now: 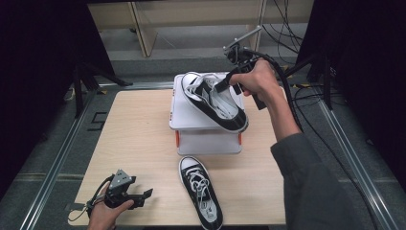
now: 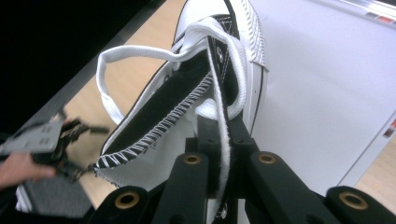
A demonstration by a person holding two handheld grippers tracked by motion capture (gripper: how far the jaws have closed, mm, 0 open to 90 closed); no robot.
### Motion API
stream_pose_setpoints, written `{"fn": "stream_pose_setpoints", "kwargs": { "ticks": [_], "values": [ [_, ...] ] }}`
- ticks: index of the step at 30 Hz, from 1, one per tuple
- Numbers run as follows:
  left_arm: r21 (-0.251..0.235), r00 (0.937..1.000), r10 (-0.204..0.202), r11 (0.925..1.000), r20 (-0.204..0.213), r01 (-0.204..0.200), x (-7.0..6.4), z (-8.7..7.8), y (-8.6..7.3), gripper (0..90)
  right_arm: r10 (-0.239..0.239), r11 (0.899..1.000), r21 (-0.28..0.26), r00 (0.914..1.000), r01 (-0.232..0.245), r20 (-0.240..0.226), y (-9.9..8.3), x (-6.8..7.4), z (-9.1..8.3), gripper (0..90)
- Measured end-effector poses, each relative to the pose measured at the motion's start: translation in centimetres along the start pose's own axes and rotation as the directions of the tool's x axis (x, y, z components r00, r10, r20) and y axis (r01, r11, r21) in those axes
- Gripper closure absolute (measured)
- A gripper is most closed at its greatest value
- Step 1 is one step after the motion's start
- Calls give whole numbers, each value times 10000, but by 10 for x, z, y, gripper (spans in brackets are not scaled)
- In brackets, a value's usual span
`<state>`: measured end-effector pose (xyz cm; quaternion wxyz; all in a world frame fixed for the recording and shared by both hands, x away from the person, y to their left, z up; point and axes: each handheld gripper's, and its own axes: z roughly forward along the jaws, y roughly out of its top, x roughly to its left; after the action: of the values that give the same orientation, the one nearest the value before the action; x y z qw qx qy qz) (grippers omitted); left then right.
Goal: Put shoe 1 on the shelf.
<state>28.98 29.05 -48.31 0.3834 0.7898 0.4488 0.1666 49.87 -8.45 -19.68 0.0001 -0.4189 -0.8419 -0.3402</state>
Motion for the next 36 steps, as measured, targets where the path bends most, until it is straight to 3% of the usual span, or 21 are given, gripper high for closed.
{"fn": "stream_pose_setpoints", "kwargs": {
  "ticks": [2, 6, 8, 10, 13, 17, 20, 22, 24, 26, 28, 30, 31, 34, 36],
  "values": [
    [3, 10000, 3, 10000, 16, -3, 0, 0, 0, 161, 561, 9984, -105, 9979, -558, 336, 11, -5, 6, 884],
    [23, 10000, 60, 10000, 64, -60, -1, 0, 0, 162, 1005, 9947, -276, 9936, -991, 522, 18, -8, 12, 884],
    [-115, 9999, -24, 9999, 152, 26, -2, 0, 0, 162, 1438, 9891, -413, 9872, -1412, 687, 24, -10, 18, 884],
    [10, 9998, 177, 9998, 118, -177, -1, -1, 1, 162, 1896, 9805, -662, 9791, -1849, 742, 29, -14, 26, 884],
    [-79, 9997, 61, 10000, 221, -59, -2, -1, 1, 162, 2056, 9762, -858, 9757, -1991, 751, 31, -16, 30, 884],
    [-105, 9998, 107, 9999, 180, -105, -1, -2, 0, 162, 2745, 9546, -1436, 9579, -2610, 838, 35, -20, 39, 884],
    [-101, 9997, 60, 9999, 228, -58, -1, -1, 0, 162, 2933, 9477, -1565, 9525, -2783, 822, 35, -22, 43, 884],
    [-64, 9997, 96, 9999, 231, -95, -2, -1, 0, 162, 3287, 9352, -1663, 9411, -3125, 797, 35, -23, 49, 884],
    [-61, 9997, 98, 9999, 235, -97, -2, -1, 0, 161, 3338, 9332, -1690, 9391, -3171, 813, 35, -22, 52, 884],
    [-60, 9996, 114, 9999, 248, -113, -2, -1, 0, 162, 3558, 9234, -1808, 9317, -3385, 733, 35, -20, 59, 884],
    [-106, 9996, 69, 9999, 268, -66, -3, -1, 0, 162, 3546, 9228, -1859, 9326, -3374, 675, 36, -21, 61, 884],
    [-55, 9995, 173, 9998, 246, -172, -3, -1, 0, 162, 3840, 9083, -1987, 9221, -3680, 474, 36, -19, 69, 884],
    [-55, 9995, 173, 9998, 246, -172, -3, -1, 0, 161, 3686, 9110, -2091, 9292, -3553, 267, 35, -20, 72, 884],
    [-56, 9995, 208, 9998, 254, -207, -4, -1, 0, 162, 3906, 9013, -2134, 9202, -3771, 235, 35, -20, 78, 884],
    [1, 9993, 297, 9996, 244, -297, -3, -2, 0, 162, 3890, 9027, -2135, 9206, -3736, 340, 34, -20, 81, 884]
  ]
}}
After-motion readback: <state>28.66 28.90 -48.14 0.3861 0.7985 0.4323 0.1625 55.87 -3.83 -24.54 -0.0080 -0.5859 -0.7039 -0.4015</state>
